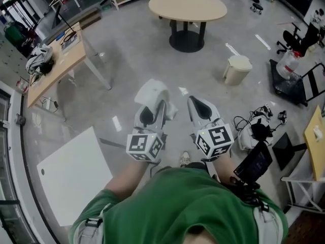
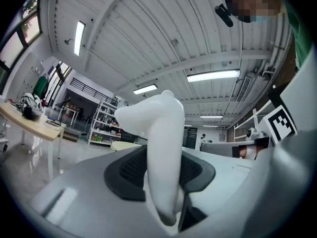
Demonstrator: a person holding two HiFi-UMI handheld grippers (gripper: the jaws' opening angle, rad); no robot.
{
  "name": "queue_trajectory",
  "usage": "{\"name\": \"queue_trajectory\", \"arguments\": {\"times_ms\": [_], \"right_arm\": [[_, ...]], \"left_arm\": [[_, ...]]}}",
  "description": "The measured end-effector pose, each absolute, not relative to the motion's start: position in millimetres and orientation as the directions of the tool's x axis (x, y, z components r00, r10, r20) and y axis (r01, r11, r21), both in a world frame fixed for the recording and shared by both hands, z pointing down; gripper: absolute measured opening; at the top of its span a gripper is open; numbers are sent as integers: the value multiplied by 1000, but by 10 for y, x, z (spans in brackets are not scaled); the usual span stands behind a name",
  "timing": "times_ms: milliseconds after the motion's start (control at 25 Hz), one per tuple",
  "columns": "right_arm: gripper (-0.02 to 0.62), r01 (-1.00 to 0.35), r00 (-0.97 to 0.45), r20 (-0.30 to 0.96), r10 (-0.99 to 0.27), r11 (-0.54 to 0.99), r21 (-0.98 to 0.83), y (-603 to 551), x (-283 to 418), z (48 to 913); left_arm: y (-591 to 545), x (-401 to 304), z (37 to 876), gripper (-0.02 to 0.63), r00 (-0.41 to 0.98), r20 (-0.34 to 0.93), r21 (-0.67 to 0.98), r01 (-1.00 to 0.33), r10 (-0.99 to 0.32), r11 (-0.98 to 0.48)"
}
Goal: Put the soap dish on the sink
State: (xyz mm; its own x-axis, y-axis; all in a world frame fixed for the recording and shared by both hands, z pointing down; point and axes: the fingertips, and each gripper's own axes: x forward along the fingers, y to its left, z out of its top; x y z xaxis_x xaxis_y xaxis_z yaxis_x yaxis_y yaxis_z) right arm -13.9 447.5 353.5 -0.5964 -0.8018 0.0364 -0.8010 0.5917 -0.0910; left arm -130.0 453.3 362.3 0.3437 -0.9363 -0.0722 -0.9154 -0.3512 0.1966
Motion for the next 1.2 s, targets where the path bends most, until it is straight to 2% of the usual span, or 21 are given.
{"name": "queue_trajectory", "arguments": {"times_ms": [560, 1200], "right_arm": [[2, -788, -612, 35, -790, 604, -120, 3769, 276, 3622], [2, -815, -579, 76, -812, 573, -82, 2566, -323, 3599]], "left_arm": [[3811, -852, 3619, 150, 335, -62, 185, -922, -940, -341], [2586, -1407, 3619, 150, 380, -70, 223, -895, -922, -386]]}}
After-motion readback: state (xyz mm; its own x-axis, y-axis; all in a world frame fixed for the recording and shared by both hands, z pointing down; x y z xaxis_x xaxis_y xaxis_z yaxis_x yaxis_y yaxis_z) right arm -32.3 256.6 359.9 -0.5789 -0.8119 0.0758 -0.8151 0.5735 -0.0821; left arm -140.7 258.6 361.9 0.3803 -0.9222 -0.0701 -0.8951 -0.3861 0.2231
